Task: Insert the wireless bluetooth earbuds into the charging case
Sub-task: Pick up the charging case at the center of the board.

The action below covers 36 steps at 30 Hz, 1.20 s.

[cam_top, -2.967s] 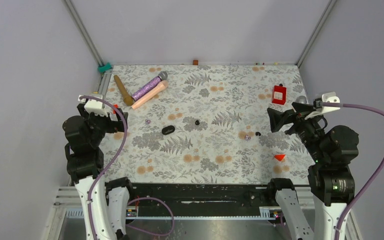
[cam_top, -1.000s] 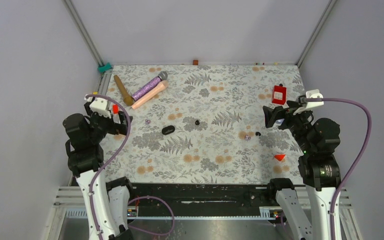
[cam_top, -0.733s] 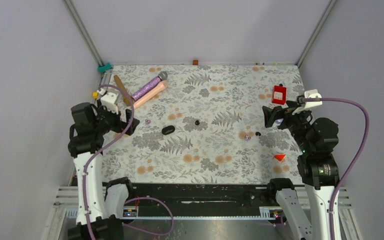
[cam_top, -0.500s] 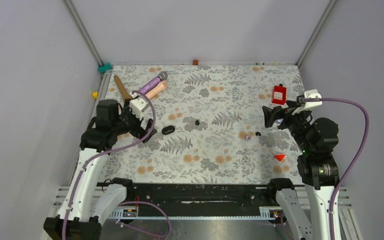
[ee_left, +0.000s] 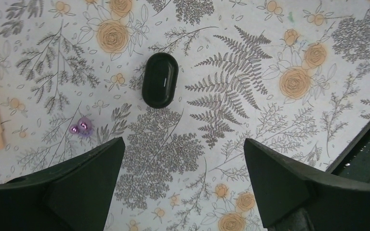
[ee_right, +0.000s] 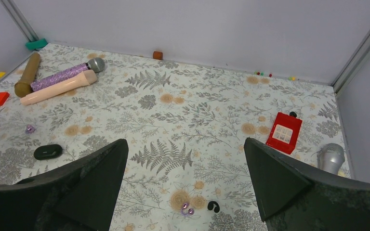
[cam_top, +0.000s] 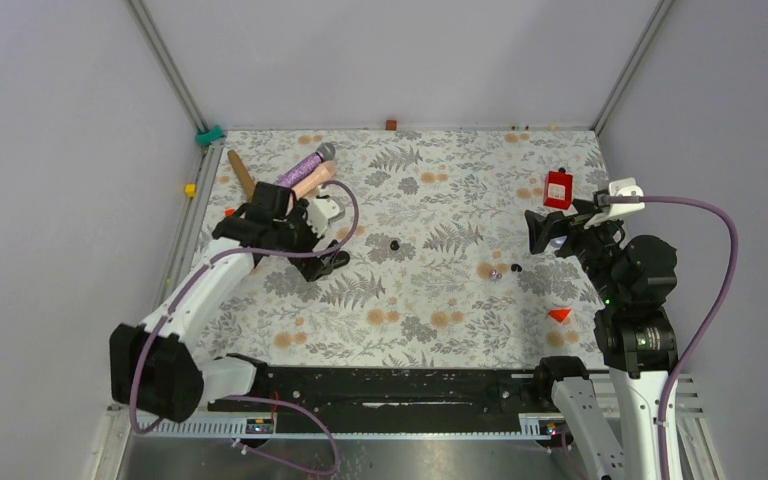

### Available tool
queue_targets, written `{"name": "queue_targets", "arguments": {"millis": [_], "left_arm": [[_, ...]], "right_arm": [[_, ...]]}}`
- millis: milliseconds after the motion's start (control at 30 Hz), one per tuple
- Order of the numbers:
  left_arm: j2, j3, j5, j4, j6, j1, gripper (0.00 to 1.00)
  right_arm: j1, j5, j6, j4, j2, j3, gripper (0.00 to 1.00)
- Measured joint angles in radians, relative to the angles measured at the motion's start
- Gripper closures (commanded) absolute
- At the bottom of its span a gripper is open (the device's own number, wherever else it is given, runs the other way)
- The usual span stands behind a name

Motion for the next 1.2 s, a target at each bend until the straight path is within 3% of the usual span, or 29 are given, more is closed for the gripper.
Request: {"name": "queue_targets", "arguments": {"millis": [300, 533, 800, 1033, 1200], "left_arm": [[0.369, 0.128, -0.080, 0.089, 0.021, -0.036, 0.01], [0.510, 0.189, -0.122, 0.116, 0.026, -0.041, 0.05], [0.600, 0.213, -0.143, 0.116, 0.057, -0.078, 0.17], [0.660, 0.229, -0.167, 0.097, 0.080, -0.098, 0.34], [0.660, 0.230, -0.173, 0.084, 0.093, -0.100, 0.69]], "right_arm": [[-0.011, -0.002, 0.000, 0.000, 0.002, -0.001, 0.01], [-0.017, -0.004, 0.000, 0.000, 0.005, -0.006, 0.01], [-0.024, -0.021, 0.001, 0.000, 0.005, -0.007, 0.01], [-0.029, -0.026, 0.002, 0.000, 0.005, -0.008, 0.01], [-0.029, -0.029, 0.009, 0.003, 0.005, -0.011, 0.01]]}}
